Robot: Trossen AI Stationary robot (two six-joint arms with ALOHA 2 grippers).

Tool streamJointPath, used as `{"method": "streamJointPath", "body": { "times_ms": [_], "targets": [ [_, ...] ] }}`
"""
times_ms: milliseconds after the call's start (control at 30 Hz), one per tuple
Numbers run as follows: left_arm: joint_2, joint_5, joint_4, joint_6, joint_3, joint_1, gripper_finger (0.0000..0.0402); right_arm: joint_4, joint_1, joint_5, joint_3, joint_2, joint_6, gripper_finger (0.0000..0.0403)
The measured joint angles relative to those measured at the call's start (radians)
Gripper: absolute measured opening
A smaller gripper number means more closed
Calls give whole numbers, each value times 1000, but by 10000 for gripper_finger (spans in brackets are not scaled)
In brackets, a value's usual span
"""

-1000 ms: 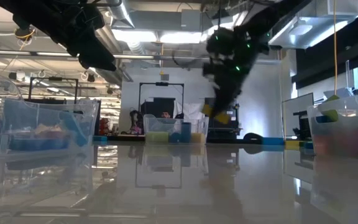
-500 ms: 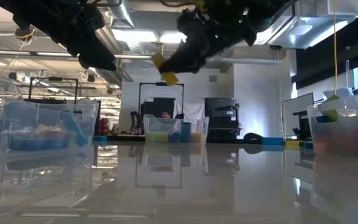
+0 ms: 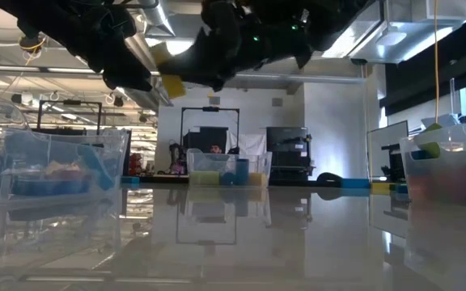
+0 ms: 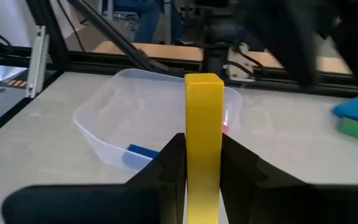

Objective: Sort blocks by size
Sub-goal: Put the yellow rectangular block into the bottom left transparent bin, then put the green rectangular block into the bottom left transparent bin

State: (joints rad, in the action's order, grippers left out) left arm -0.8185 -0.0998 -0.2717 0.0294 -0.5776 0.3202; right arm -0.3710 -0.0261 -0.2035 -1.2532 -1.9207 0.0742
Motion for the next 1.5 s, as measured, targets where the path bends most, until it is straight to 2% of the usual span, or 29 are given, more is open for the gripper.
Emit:
{"method": "streamJointPath", "body": {
  "times_ms": [333,467,700,800,1000,1133,1333,1500],
  "targets": [
    [0,0,33,2,0,0,218,3,13,-1,-238,-189,-23,71],
    [0,0,31,1,0,0,218,8,13,-43,-340,-270,-43,71],
    [0,0,24,-3,0,0,218,69,14,-63,-434,-333,-45,74],
    [0,2,24,-3,0,0,218,83,14,-68,-443,-335,-45,94],
    [0,2,25,-3,0,0,218,84,14,-58,-443,-335,-45,164],
    [0,1,21,-3,0,0,218,118,13,-42,-443,-329,-42,191],
    [0,0,15,1,0,0,218,310,13,-29,-443,-237,-21,194],
    [0,-1,12,7,0,0,218,587,13,91,-443,-136,-17,184]
  ]
}}
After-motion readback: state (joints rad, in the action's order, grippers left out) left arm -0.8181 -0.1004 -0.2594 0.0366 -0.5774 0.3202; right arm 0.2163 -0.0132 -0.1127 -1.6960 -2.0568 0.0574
